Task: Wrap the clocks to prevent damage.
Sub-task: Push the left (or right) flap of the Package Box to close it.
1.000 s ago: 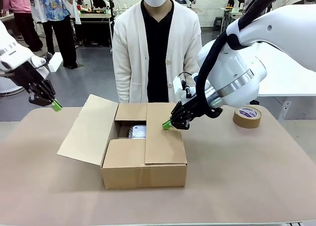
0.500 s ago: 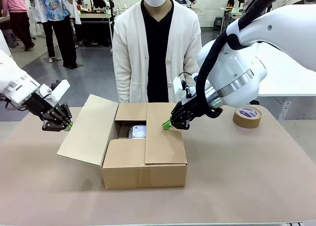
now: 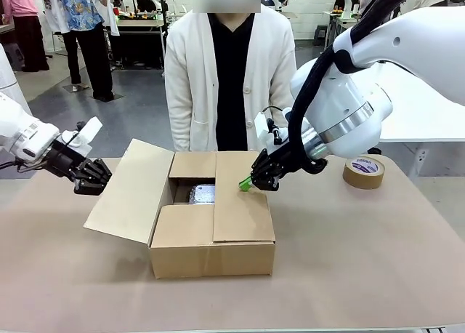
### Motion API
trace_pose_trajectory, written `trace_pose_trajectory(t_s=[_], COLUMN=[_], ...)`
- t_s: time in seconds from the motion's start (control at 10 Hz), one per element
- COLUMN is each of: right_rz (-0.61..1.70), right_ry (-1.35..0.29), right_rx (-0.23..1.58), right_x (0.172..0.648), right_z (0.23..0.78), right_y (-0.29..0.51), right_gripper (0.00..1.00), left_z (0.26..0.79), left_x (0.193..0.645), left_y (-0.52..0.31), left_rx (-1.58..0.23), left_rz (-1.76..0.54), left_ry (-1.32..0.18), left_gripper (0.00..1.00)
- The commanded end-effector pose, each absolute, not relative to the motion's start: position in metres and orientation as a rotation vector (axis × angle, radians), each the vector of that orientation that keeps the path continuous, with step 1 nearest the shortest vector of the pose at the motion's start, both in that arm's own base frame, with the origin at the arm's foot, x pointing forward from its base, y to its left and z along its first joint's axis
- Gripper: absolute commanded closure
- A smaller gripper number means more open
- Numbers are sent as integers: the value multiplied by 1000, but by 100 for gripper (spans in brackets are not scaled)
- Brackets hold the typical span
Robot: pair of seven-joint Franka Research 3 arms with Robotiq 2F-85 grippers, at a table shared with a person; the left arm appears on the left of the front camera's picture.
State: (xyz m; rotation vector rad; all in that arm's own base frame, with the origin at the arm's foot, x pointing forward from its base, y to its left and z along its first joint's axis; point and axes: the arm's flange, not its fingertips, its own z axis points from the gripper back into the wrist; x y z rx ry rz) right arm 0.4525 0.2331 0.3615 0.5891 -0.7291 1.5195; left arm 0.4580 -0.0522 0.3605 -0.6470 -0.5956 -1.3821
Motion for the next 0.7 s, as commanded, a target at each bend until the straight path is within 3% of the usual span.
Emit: trace_pose_trajectory(t_s=[0.0,0.6], right_rz=[1507,1507], right_ry=[-726,-726], right_rx=[595,595], right_x=[451,451], right_z=[356,356], right_y=[233,233], right_gripper=[99,99], left_z=[366,364], left_x=[463,462], left_y=[-59,-90], left_rx=[-761,-938], left_rz=[-1304,-1352], left_ry=[-644,-749], left_gripper=[99,99])
